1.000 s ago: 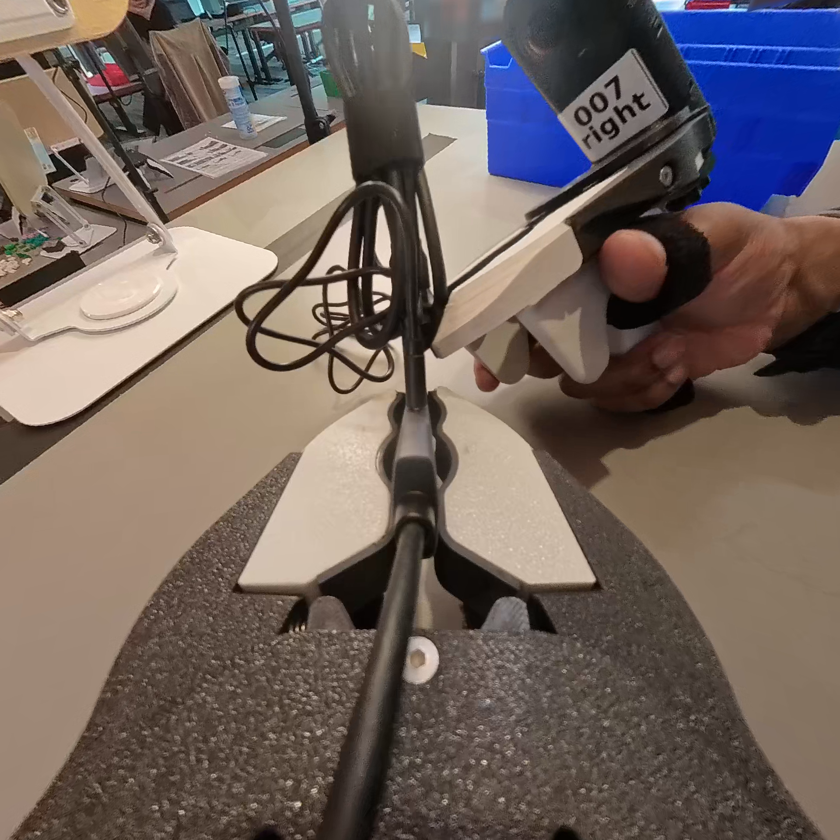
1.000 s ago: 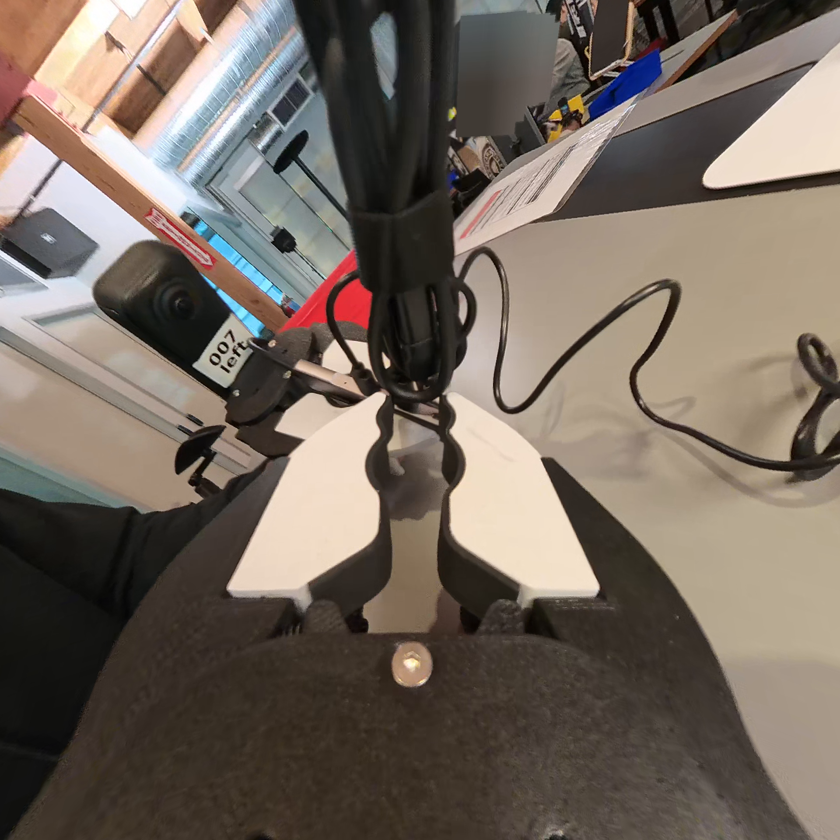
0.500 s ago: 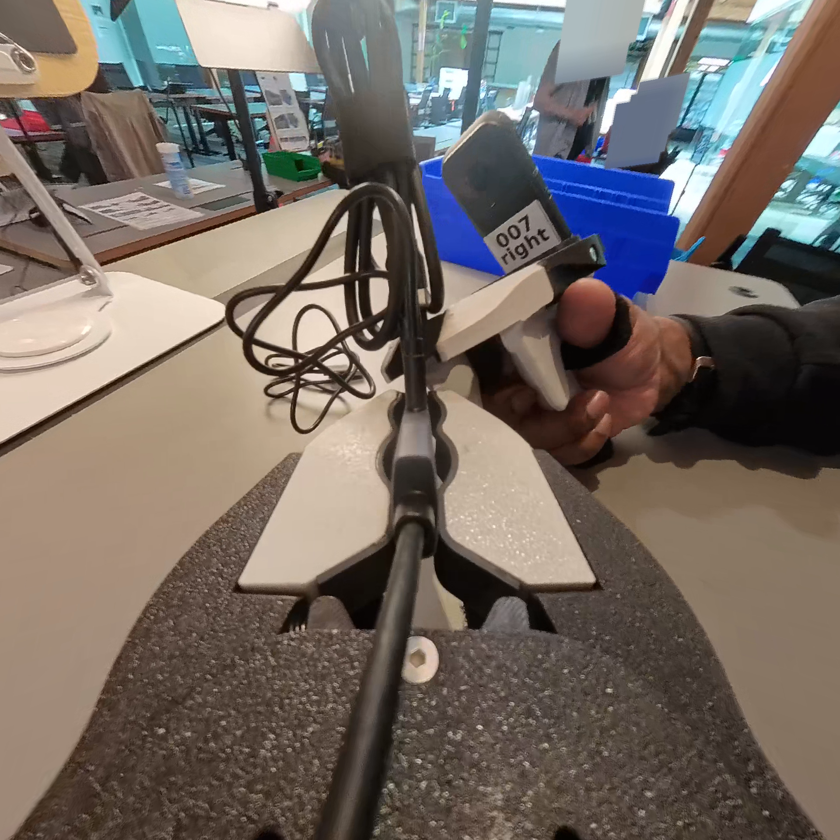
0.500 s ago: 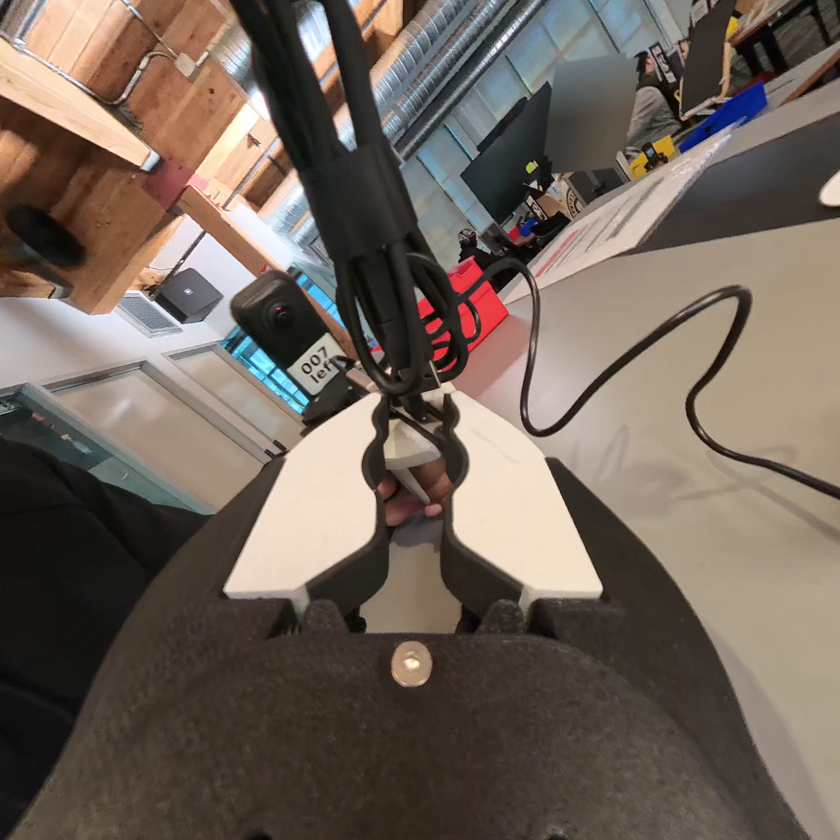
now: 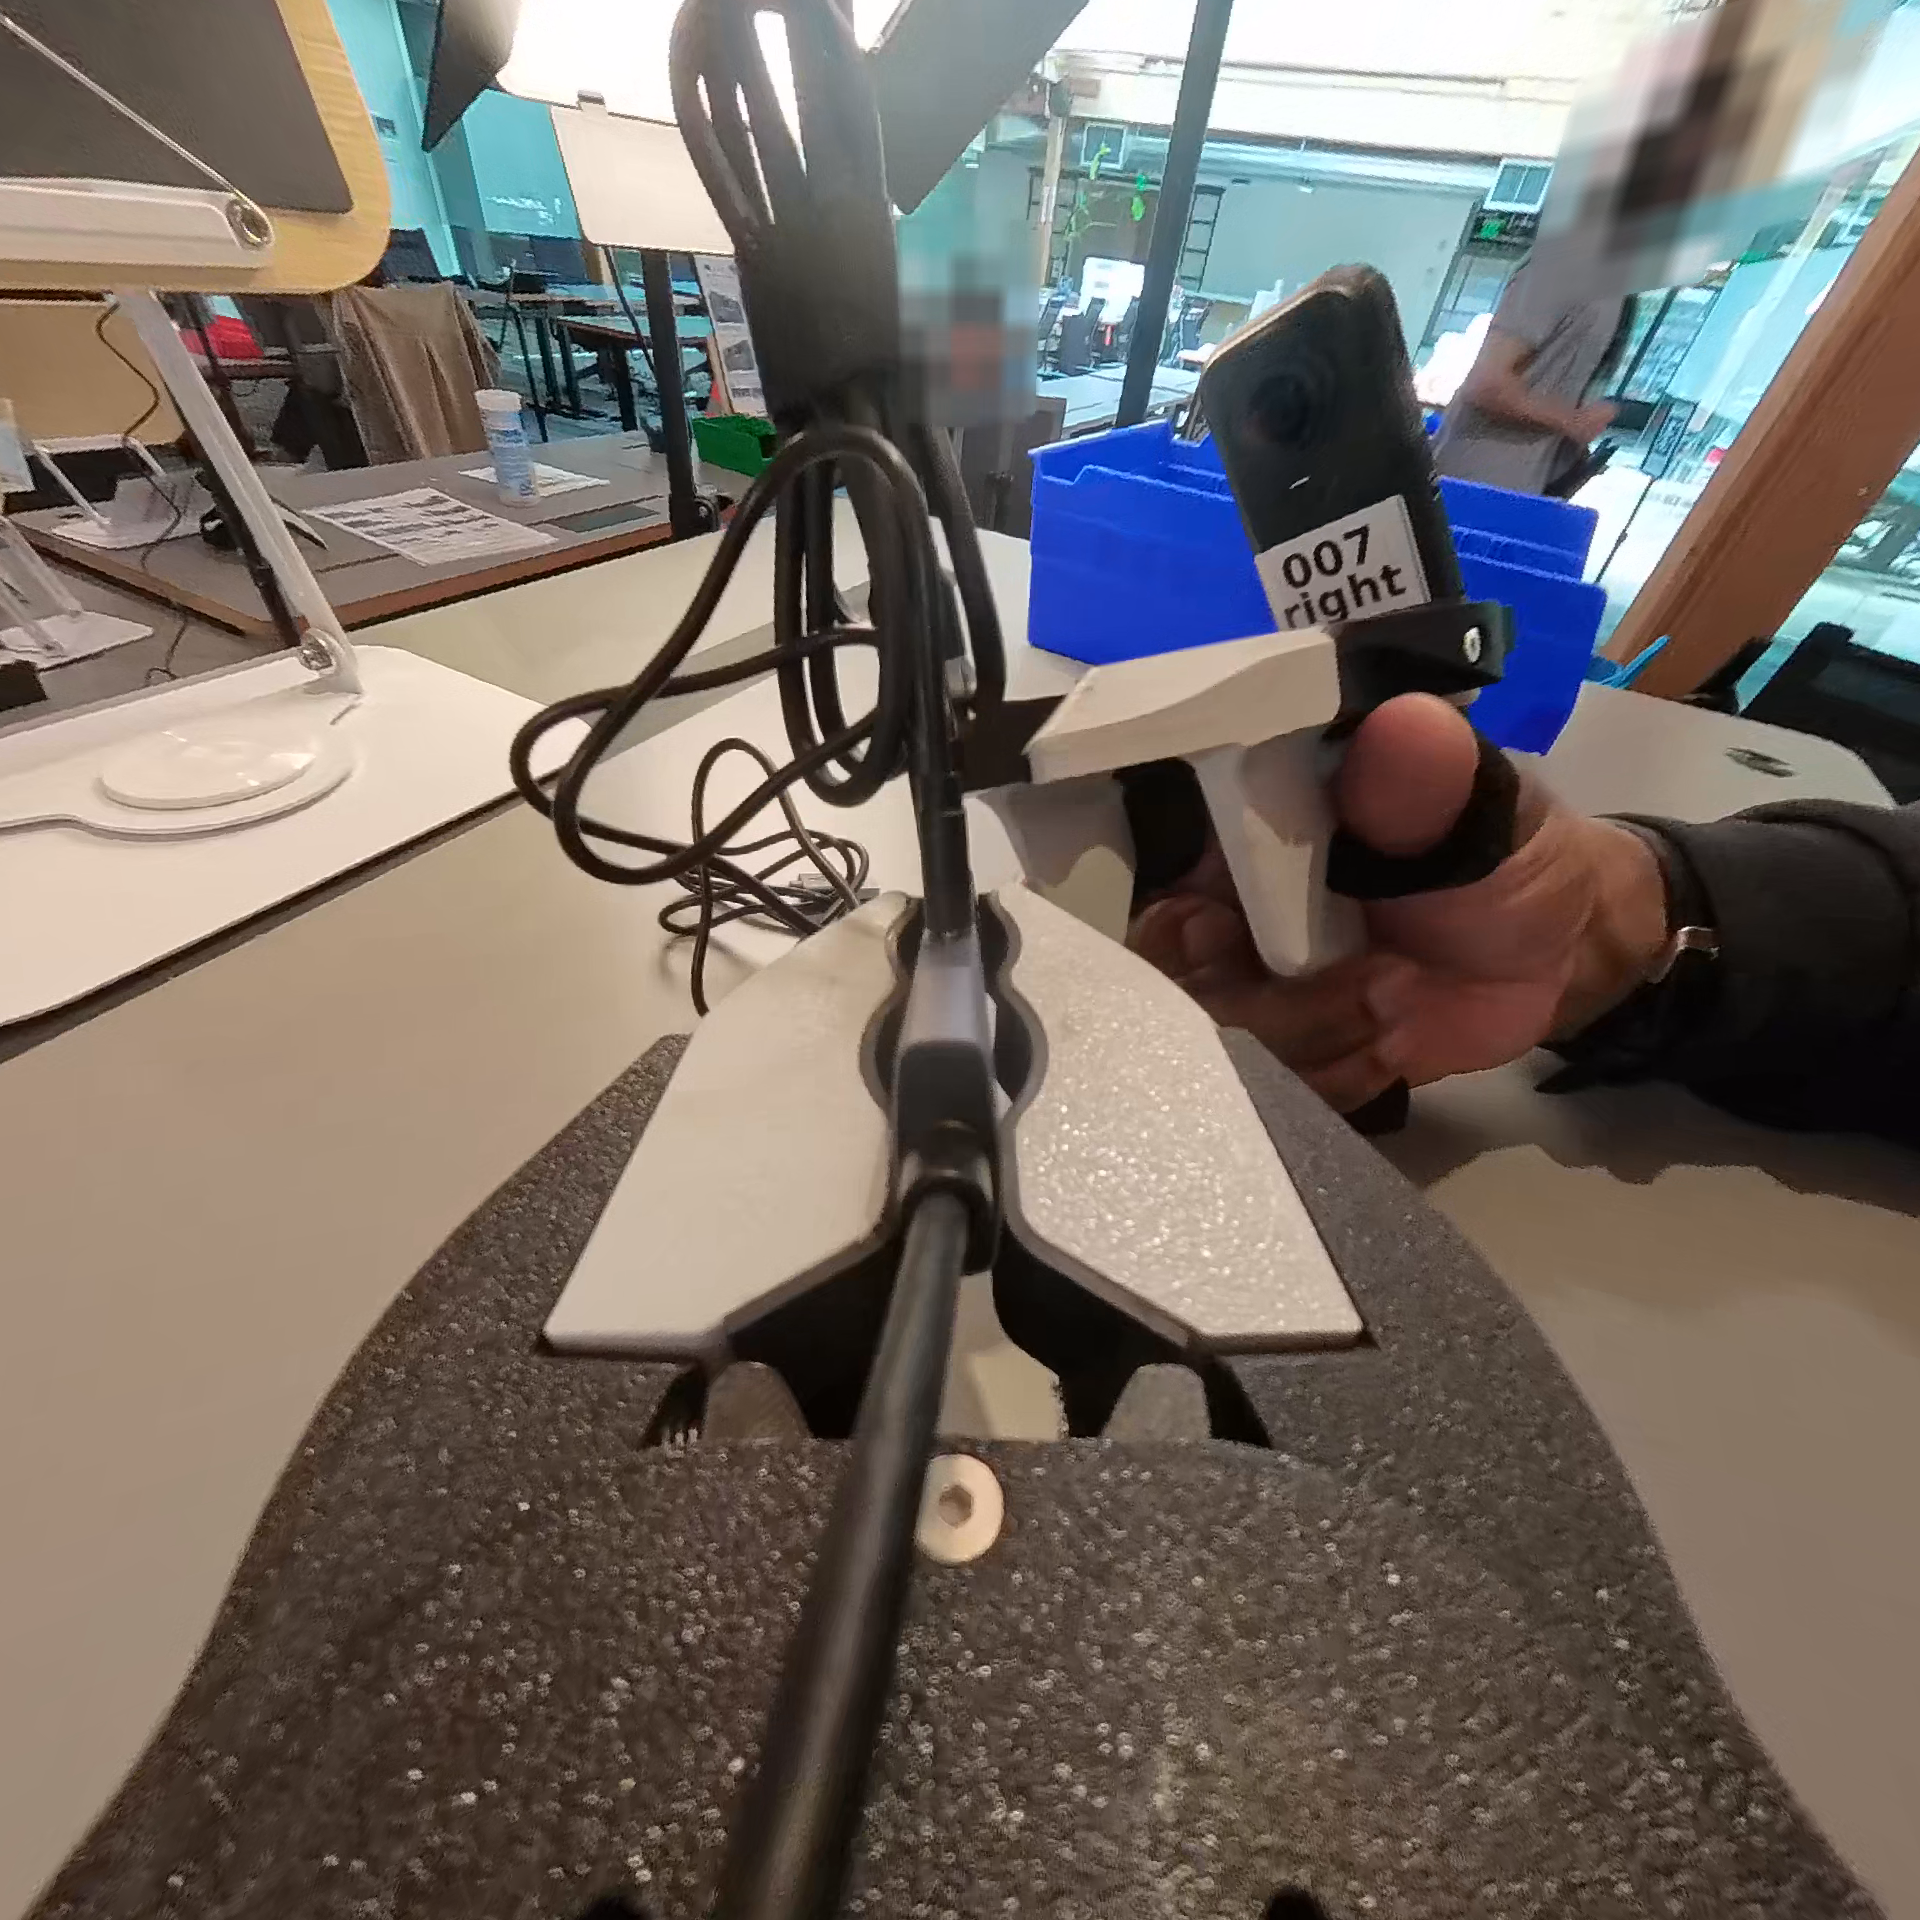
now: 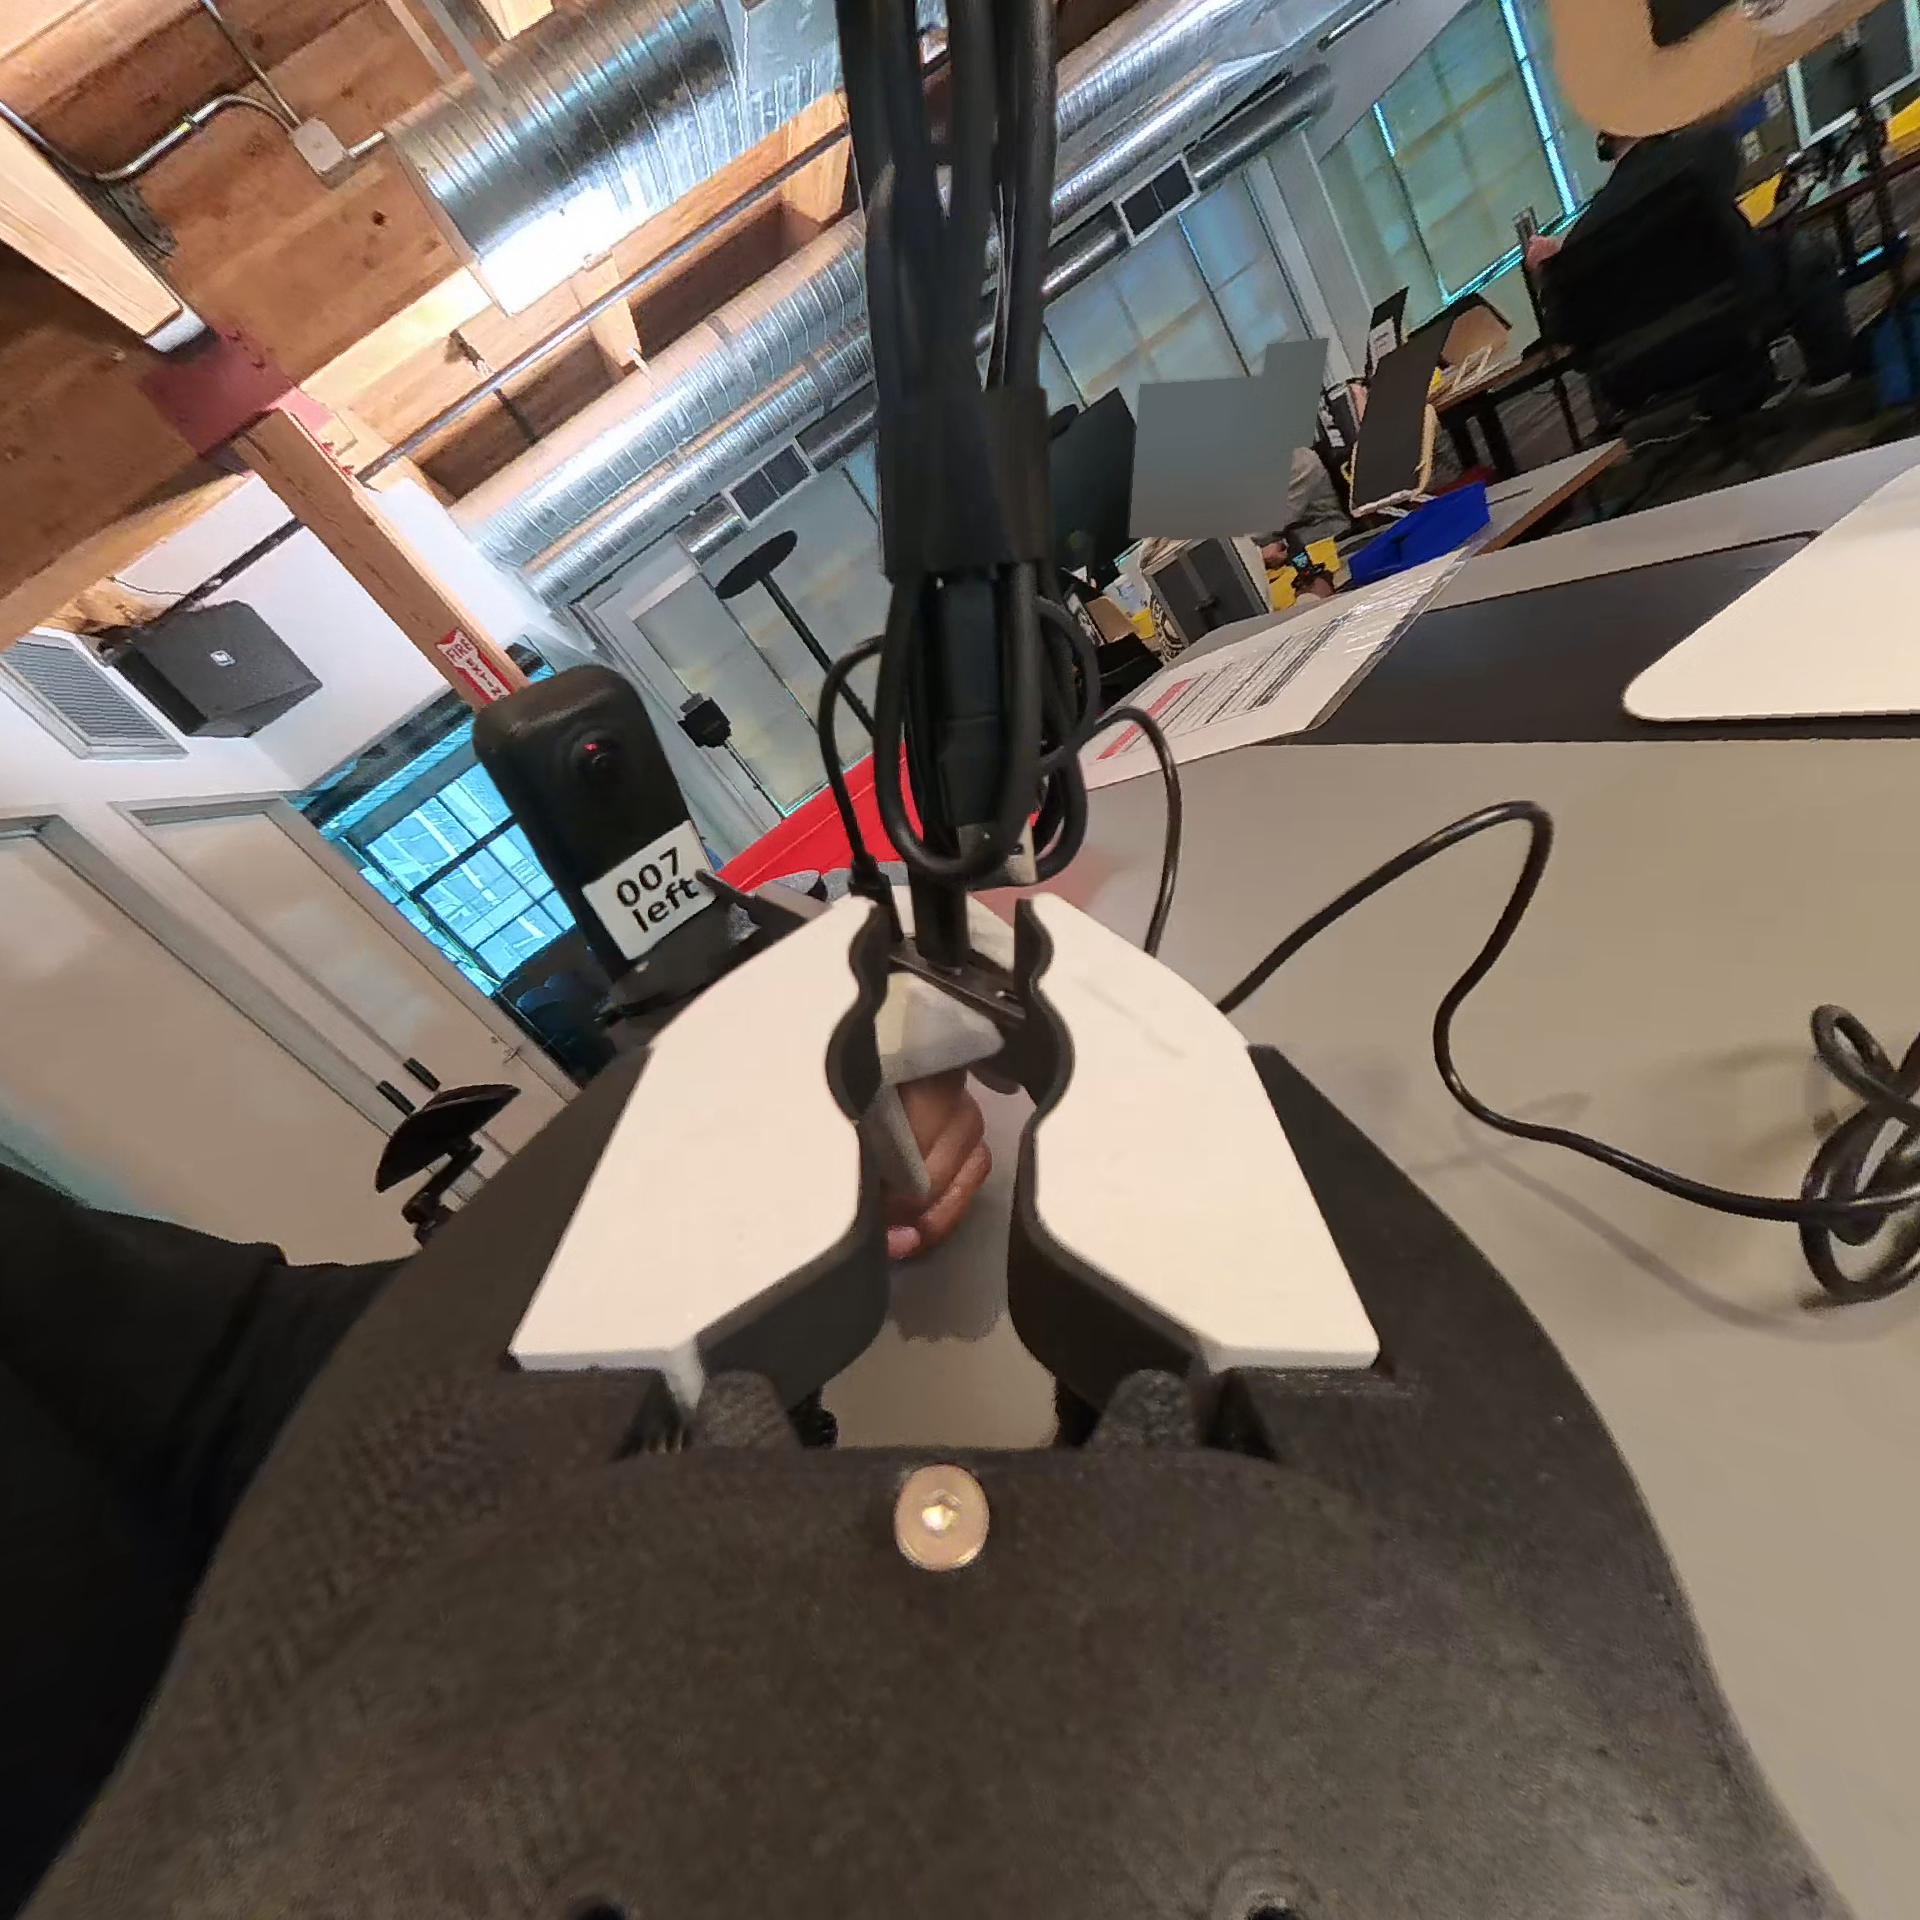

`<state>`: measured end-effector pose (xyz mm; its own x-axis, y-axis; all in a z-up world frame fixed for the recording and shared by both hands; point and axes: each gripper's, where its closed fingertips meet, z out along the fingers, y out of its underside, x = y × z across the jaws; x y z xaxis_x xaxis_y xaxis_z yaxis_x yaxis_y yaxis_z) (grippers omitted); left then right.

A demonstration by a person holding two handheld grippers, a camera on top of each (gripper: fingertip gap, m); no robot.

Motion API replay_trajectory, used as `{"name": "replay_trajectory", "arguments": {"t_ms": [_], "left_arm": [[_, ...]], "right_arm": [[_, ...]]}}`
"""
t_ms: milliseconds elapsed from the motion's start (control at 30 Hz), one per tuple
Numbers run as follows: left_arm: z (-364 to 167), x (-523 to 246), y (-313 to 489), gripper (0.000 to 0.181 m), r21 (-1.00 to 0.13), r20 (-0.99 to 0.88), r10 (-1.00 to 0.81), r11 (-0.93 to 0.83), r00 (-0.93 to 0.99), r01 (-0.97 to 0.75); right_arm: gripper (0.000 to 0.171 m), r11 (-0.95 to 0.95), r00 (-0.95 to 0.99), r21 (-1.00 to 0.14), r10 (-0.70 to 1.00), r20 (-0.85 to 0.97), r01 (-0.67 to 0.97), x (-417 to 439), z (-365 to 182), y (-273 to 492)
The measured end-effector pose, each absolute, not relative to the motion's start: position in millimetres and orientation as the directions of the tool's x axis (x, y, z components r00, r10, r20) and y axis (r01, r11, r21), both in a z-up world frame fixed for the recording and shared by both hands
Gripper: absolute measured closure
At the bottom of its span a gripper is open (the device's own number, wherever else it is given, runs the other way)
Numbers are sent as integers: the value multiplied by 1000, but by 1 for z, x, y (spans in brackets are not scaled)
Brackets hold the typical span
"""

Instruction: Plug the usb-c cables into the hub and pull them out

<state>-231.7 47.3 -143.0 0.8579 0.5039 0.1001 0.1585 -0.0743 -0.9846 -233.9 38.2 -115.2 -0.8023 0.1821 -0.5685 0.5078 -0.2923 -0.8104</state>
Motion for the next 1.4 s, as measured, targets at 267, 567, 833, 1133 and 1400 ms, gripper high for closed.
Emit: {"name": "replay_trajectory", "arguments": {"t_ms": [267, 567, 833, 1133, 1400], "left_arm": [[-145, -235, 50, 171, -987, -7, 568, -137, 823, 86], [-149, -238, 53, 171, -974, -124, 621, -224, 774, 23], [-149, -238, 55, 171, -972, -141, 625, -234, 768, 11], [-154, -238, 54, 171, -961, -167, 627, -277, 761, 17], [-152, -238, 52, 171, -971, -108, 611, -234, 784, 48]], "right_arm": [[147, -341, -782, -799, 226, -581, 495, -235, -114, 37], [146, -440, -718, -743, 266, -644, 504, -239, -118, 37], [149, -499, -685, -686, 225, -693, 530, -241, -117, 40], [158, -458, -693, -698, 215, -688, 551, -238, -122, 36], [158, -382, -731, -793, 330, -597, 476, -238, -123, 32]]}}
